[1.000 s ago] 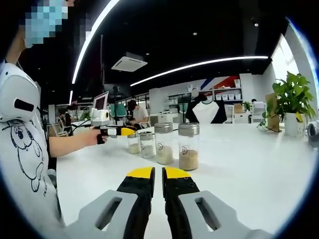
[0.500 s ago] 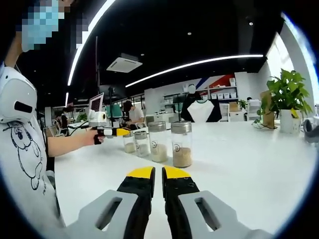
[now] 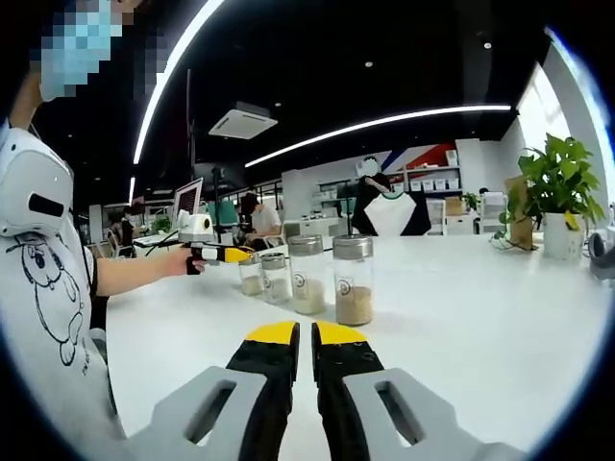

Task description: Rotate the seasoning bottle until the label or dispensing opening points toward the visible target arrow and the bottle remains upright within the marked orientation range

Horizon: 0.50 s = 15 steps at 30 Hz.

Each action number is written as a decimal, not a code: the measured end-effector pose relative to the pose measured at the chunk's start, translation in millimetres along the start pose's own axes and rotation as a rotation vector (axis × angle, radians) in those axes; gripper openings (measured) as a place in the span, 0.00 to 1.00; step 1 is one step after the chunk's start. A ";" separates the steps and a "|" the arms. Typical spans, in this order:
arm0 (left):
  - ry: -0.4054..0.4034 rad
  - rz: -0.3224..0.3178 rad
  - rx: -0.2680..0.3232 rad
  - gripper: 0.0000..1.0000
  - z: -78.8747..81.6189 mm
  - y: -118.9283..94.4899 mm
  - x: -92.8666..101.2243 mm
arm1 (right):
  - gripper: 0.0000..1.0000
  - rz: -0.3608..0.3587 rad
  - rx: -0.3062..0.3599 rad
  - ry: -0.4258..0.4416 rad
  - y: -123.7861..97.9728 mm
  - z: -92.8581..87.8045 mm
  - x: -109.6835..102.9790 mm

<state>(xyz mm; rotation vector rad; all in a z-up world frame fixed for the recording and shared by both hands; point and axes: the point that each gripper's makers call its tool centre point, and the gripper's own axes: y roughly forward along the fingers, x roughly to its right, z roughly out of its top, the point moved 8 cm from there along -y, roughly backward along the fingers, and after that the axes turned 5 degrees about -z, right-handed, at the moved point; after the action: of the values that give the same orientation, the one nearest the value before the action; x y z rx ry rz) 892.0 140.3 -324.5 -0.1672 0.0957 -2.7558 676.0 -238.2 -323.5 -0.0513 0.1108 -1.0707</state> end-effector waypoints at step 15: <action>0.023 -0.204 -0.047 0.33 3.0 6.0 -8.7 | 0.02 -0.024 -0.006 0.009 -5.2 -3.3 0.8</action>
<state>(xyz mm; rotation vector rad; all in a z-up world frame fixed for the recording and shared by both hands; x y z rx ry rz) 902.7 137.9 -323.0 -0.1661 0.1579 -2.9604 671.5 -241.3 -326.3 -0.0535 0.1216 -1.0949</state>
